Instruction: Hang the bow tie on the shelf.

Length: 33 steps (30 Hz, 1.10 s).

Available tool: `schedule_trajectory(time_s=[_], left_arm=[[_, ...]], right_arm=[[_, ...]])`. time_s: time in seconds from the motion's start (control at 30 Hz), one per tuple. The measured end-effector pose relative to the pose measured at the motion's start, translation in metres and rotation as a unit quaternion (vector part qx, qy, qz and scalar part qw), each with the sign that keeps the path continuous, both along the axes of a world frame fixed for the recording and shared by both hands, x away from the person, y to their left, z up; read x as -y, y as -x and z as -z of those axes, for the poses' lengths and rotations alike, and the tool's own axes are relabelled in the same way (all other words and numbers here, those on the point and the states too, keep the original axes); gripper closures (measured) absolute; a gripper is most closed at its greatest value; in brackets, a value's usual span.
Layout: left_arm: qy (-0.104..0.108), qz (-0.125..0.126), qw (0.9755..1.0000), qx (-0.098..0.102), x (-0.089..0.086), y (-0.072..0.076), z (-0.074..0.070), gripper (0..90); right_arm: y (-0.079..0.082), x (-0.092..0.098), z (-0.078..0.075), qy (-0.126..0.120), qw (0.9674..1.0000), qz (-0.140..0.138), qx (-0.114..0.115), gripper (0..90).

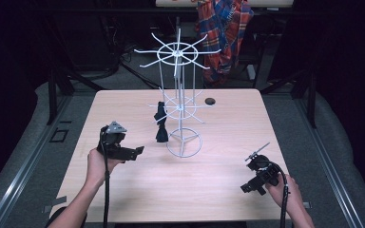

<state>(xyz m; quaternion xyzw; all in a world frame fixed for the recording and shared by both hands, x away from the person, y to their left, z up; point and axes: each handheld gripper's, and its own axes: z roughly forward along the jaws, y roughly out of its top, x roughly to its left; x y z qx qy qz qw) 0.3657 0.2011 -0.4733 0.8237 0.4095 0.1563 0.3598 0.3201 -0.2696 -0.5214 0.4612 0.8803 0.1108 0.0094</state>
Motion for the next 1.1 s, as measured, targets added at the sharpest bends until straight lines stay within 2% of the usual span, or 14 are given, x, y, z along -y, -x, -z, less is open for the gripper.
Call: schedule_trajectory(time_s=[0.1,0.2,0.37,0.43,0.47,0.5,0.53,0.67,0.77,0.8,0.87,0.97,1.07,1.1], left_arm=[[-0.001,-0.001,1.0,0.004,-0.002,0.007,-0.001,9.4],[-0.016,0.002,0.9999,-0.003,-0.003,0.012,0.002,8.3],[-0.04,-0.001,0.9988,-0.028,-0.005,0.017,0.013,4.2],[-0.052,-0.001,0.9978,-0.042,-0.008,0.02,0.019,1.0],[-0.052,-0.001,0.9978,-0.042,-0.008,0.02,0.019,0.1],[-0.056,-0.002,0.9974,-0.045,-0.009,0.021,0.02,0.1],[-0.057,-0.001,0.9971,-0.05,-0.01,0.022,0.021,0.0],[-0.064,-0.002,0.996,-0.062,-0.013,0.025,0.026,0.0],[-0.075,0.002,0.9946,-0.072,-0.014,0.028,0.03,0.0],[-0.082,0.004,0.9936,-0.079,-0.014,0.029,0.031,0.0],[-0.095,0.007,0.9918,-0.085,-0.014,0.031,0.036,0.0],[-0.117,0.009,0.9878,-0.103,-0.015,0.035,0.042,0.0],[-0.137,0.006,0.9848,-0.106,-0.016,0.038,0.044,0.0],[-0.13,0.004,0.9869,-0.095,-0.016,0.038,0.041,0.0]], right_arm=[[0.0,0.0,0.001,-0.009,0.9999,0.006,0.002,15.5],[0.0,0.001,0.002,-0.007,0.9999,0.008,0.001,15.5],[0.0,0.0,0.002,-0.008,0.9999,0.011,0.005,15.5],[0.0,0.0,0.001,0.003,0.9999,0.01,0.005,15.5],[0.0,0.0,0.001,0.003,0.9999,0.01,0.005,15.5],[0.002,-0.001,0.004,-0.014,0.9996,0.022,0.009,15.5],[0.0,0.0,0.002,-0.005,1.0,0.007,-0.002,15.5],[0.0,0.0,0.002,0.0,1.0,0.004,-0.004,15.5],[0.0,-0.002,0.003,-0.003,1.0,0.001,-0.008,15.5],[0.001,-0.003,0.004,-0.005,0.9999,0.01,0.001,15.5],[-0.001,-0.002,0.004,0.0,1.0,0.002,-0.004,15.5],[0.0,-0.003,0.004,0.001,1.0,0.003,-0.002,15.5],[0.0,-0.003,0.004,0.0,1.0,0.005,-0.002,15.5],[0.002,-0.004,0.005,0.001,0.9999,0.014,0.002,15.5]])
